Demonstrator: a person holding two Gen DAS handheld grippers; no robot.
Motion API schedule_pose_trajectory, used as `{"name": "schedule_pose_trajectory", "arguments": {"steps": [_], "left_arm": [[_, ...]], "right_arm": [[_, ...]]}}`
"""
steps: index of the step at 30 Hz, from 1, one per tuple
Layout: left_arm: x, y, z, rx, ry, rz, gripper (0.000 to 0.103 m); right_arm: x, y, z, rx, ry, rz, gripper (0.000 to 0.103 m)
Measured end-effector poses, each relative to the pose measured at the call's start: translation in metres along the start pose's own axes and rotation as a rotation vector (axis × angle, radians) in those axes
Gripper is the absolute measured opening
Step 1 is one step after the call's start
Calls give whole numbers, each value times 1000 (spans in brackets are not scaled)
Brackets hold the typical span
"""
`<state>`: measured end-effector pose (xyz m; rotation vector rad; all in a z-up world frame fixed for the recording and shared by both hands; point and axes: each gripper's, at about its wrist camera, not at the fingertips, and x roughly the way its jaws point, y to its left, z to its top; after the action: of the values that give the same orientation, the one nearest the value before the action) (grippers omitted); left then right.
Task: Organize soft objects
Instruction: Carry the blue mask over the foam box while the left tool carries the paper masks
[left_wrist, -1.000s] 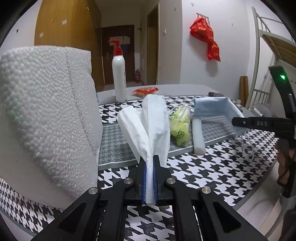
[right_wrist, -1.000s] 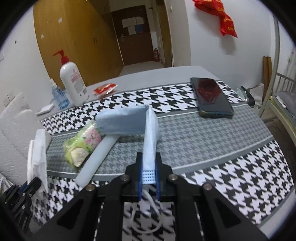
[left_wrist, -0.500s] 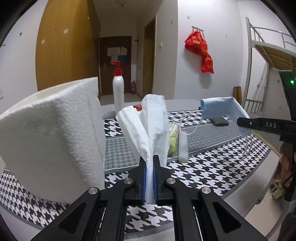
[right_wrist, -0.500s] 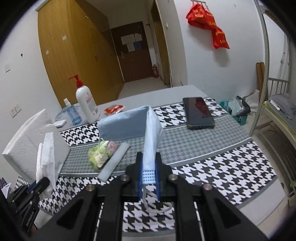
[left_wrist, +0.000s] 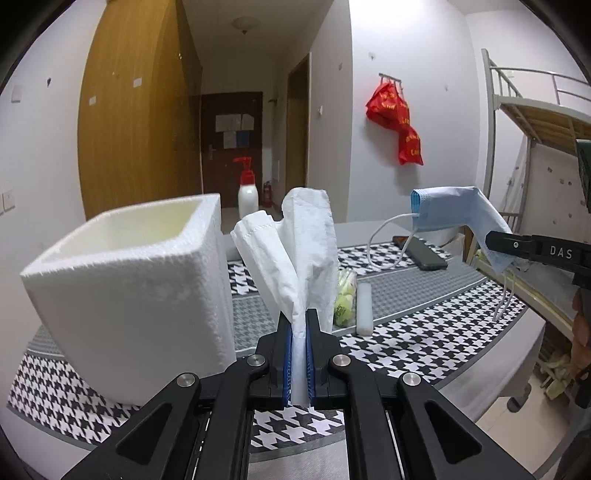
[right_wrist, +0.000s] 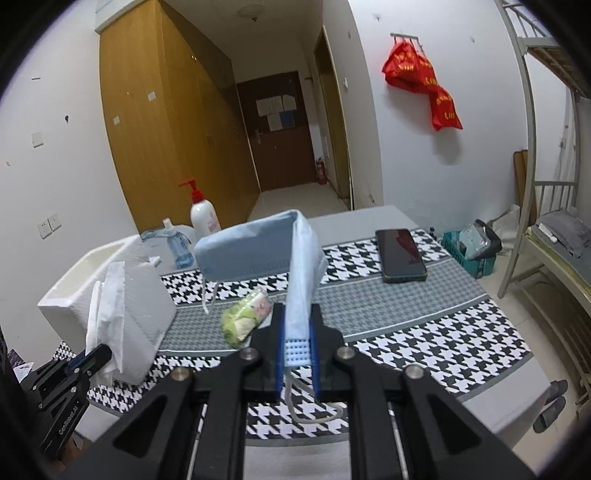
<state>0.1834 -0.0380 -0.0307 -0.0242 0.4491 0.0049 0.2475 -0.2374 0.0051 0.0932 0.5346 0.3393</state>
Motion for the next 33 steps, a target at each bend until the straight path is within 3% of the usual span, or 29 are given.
{"name": "schedule_pose_trajectory", "arguments": {"steps": [33], "left_arm": [[-81, 41, 41, 26, -213, 36, 7]], "right_arm": [[-49, 53, 7, -52, -137, 64, 14]]}}
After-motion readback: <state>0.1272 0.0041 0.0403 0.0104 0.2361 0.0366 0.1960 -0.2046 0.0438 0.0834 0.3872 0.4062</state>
